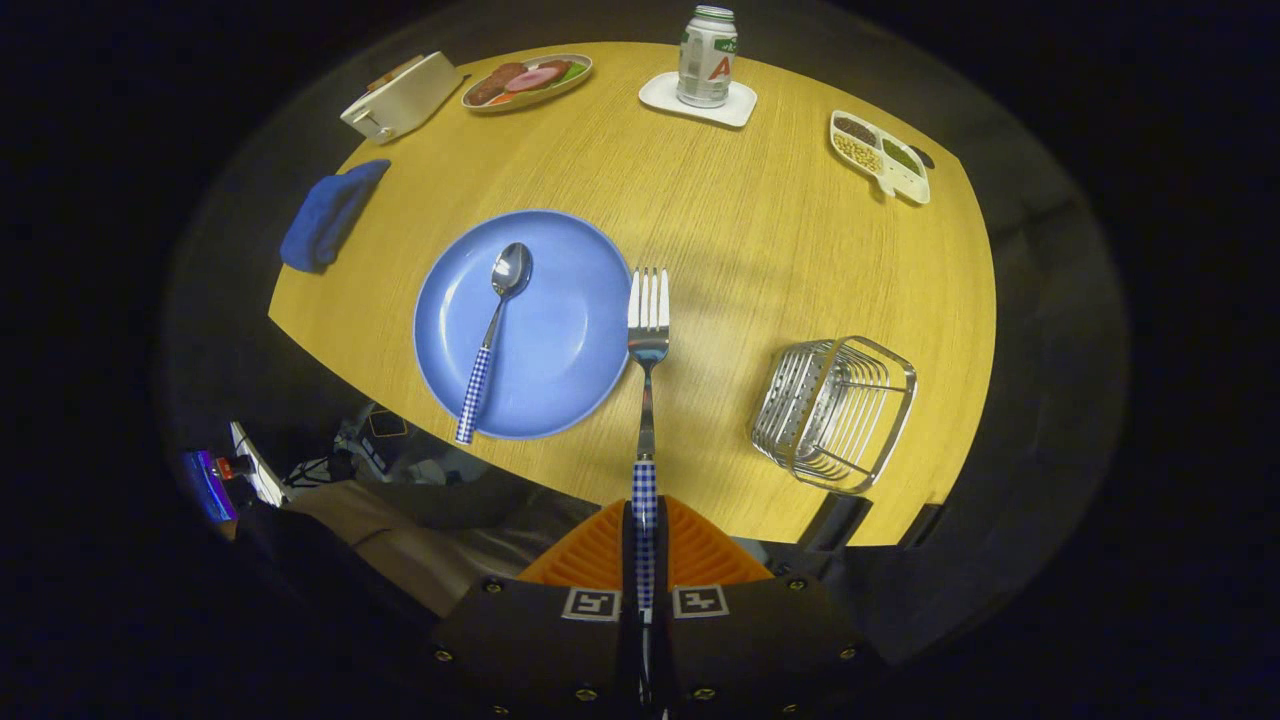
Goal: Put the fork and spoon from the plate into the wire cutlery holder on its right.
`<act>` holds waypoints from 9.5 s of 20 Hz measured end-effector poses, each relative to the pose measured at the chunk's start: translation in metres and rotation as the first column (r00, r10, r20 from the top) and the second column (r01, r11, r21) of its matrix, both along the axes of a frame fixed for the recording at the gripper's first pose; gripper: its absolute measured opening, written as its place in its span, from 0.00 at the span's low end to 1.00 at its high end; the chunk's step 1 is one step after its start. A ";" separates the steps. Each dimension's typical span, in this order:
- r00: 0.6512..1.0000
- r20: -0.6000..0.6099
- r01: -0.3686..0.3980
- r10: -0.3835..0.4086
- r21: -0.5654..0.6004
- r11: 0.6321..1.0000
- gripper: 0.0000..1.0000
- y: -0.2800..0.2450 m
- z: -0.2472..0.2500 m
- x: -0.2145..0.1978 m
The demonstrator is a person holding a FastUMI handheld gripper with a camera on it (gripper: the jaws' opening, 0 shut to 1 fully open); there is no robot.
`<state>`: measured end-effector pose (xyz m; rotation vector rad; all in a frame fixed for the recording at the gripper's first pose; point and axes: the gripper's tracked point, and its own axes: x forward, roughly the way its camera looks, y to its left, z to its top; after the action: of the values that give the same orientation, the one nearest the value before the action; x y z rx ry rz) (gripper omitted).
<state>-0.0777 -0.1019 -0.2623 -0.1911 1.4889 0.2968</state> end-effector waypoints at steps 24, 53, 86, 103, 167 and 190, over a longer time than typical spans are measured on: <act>0.952 -0.303 0.029 -0.037 -0.031 0.999 0.05 -0.109 0.006 -0.001; 0.953 -0.203 0.230 -0.226 -0.003 0.973 0.45 -0.111 0.025 0.050; 0.999 -0.036 0.020 -0.015 0.145 0.989 0.45 0.138 -0.016 0.005; 0.993 -0.089 0.082 -0.072 0.118 0.990 0.45 0.175 -0.076 0.025; 0.854 -0.430 0.368 -0.293 0.102 0.924 0.05 -0.084 0.022 -0.028; 0.734 -0.617 0.318 -0.282 -0.055 0.947 0.05 -0.093 -0.006 0.002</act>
<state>-0.0760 -0.1952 -0.2679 0.2242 2.1353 0.1353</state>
